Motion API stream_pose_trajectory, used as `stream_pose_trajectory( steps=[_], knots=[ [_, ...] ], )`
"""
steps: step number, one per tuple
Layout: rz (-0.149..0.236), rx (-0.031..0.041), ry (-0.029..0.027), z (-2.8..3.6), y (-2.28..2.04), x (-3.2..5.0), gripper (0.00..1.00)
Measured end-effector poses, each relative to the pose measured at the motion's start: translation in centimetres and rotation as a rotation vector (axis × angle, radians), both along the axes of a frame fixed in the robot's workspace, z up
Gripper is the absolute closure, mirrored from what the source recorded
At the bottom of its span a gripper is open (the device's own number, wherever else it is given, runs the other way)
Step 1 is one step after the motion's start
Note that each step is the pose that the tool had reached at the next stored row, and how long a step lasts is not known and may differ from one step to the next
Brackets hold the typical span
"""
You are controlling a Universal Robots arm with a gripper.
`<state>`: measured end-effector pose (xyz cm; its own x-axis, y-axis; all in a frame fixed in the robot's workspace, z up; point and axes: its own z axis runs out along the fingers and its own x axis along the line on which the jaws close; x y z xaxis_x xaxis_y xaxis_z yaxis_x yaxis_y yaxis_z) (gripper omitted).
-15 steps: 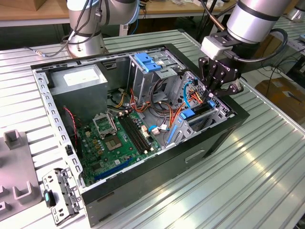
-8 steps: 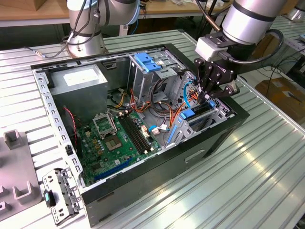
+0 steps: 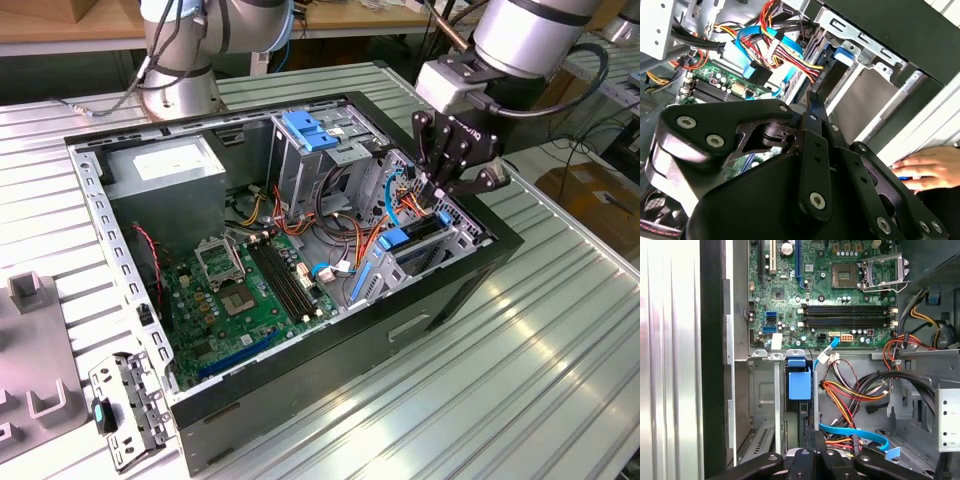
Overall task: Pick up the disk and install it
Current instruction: 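Insert the second disk wire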
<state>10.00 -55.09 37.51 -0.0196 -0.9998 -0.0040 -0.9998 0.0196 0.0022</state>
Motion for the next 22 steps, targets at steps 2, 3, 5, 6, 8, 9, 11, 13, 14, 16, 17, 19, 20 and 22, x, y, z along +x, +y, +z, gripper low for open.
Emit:
stream_pose_trajectory(
  steps=[2,3,5,6,8,9,11,13,14,16,17,19,20,22],
  knots=[
    [0.000,0.0001,0.0000,0.98,0.01,0.00,0.89],
    [0.000,0.0001,0.0000,1.41,0.01,0.00,0.89],
    [0.000,0.0002,0.0000,1.77,0.00,0.00,0.89],
    [0.000,0.0003,0.0000,1.77,0.01,0.00,0.89],
    [0.000,0.0001,0.0000,1.80,0.01,0.00,0.89],
    [0.000,0.0001,0.0000,1.84,0.01,0.00,0.89],
    [0.000,0.0001,0.0000,1.88,0.01,0.00,0.89],
    [0.000,0.0001,0.0000,1.90,0.01,0.00,0.89],
    [0.000,0.0001,0.0000,1.90,0.01,0.00,0.89],
    [0.000,0.0001,0.0000,1.92,0.01,0.00,0.89],
    [0.000,0.0001,0.0000,1.92,0.01,0.00,0.89],
    [0.000,0.0001,0.0000,1.93,0.01,0.00,0.89],
    [0.000,0.0001,0.0000,1.93,0.00,-0.06,0.89],
    [0.000,0.0002,0.0000,1.93,0.01,-0.31,0.89]
  ],
)
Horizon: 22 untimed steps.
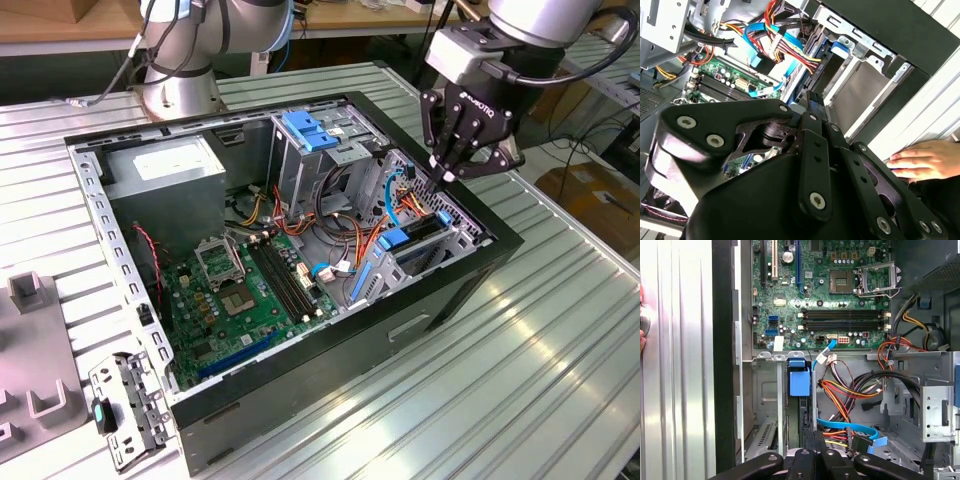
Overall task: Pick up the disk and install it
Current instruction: 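Insert the second disk wire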
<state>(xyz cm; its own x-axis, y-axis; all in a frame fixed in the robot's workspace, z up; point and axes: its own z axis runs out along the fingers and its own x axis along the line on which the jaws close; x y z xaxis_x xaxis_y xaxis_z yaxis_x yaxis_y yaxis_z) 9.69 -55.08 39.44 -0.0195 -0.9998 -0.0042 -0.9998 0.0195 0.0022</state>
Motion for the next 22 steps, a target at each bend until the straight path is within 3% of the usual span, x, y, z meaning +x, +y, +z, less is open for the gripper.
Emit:
stream_pose_trajectory(
  steps=[4,5,7,9,11,14,16,19,22],
  knots=[
    [0.000,-0.0027,0.0008,0.20,0.19,-0.22,0.89],
    [0.000,-0.0088,0.0023,0.25,0.37,-0.23,0.89],
    [0.000,-0.0276,0.0070,0.30,0.84,-0.23,0.89],
    [0.000,-0.0436,0.0117,0.35,1.56,-0.23,0.89],
    [0.000,-0.0515,0.0153,0.41,2.25,-0.20,0.89],
    [0.000,-0.0676,0.0334,0.43,3.66,0.08,0.89],
    [0.001,-0.0685,0.0405,0.42,4.45,0.28,0.89],
    [0.001,-0.0686,0.0437,0.27,5.25,0.65,0.89],
    [0.001,-0.0716,0.0458,-0.26,6.67,1.23,0.89]
  ],
)
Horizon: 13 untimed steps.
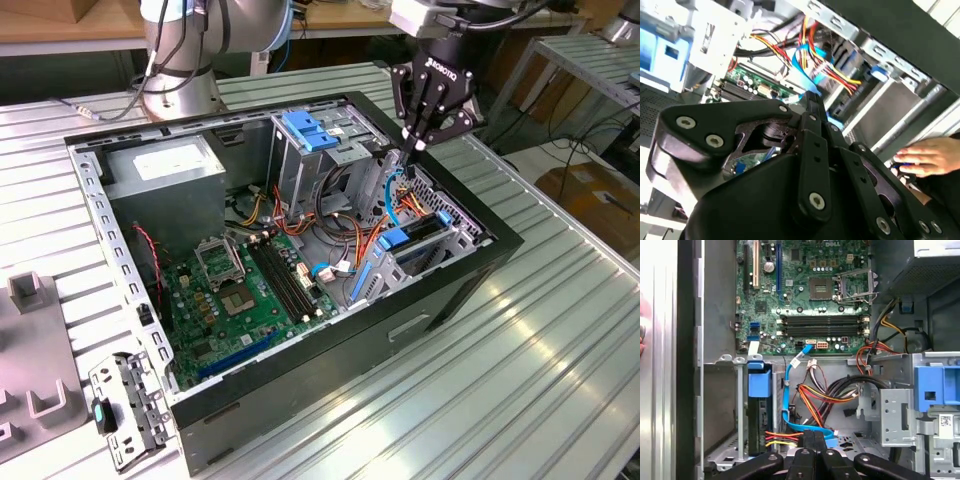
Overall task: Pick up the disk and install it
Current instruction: 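Insert the second disk wire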
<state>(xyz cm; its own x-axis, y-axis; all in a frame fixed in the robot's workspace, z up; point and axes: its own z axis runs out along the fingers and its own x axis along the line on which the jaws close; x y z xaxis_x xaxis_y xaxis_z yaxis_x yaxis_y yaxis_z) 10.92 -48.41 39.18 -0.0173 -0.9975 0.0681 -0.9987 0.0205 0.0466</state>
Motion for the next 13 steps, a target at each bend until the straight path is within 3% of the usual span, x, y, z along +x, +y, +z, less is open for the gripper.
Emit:
stream_pose_trajectory(
  steps=[1,2,3,4,7,11,13],
  knots=[
    [0.000,-0.0142,0.0001,-0.08,0.17,0.03,0.89],
    [0.000,-0.0417,0.0001,-0.14,0.33,0.06,0.83],
    [0.000,-0.0545,0.0001,-0.18,0.44,0.08,0.83],
    [0.000,-0.0671,0.0001,-0.26,0.65,0.13,0.76],
    [0.000,-0.0863,0.0001,-0.59,1.08,0.26,0.76],
    [0.000,-0.1089,0.0001,-1.03,1.14,0.30,0.76],
    [0.000,-0.1157,0.0001,-1.39,1.14,0.30,0.76]
  ],
)
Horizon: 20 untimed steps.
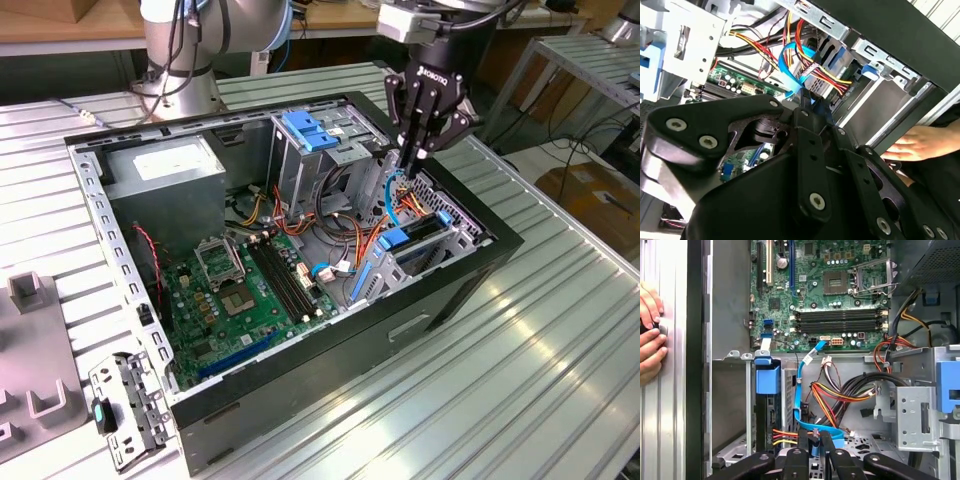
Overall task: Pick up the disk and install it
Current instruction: 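Insert the second disk wire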
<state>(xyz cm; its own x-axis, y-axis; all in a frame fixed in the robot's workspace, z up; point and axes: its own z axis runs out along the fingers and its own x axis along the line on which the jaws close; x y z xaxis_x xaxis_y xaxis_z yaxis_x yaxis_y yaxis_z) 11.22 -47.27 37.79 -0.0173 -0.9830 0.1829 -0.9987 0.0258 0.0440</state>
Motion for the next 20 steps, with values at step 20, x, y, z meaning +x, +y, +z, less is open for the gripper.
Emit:
stream_pose_trajectory(
  steps=[20],
  knots=[
    [0.000,-0.0308,0.0000,-1.49,0.11,0.06,0.84]
  ],
)
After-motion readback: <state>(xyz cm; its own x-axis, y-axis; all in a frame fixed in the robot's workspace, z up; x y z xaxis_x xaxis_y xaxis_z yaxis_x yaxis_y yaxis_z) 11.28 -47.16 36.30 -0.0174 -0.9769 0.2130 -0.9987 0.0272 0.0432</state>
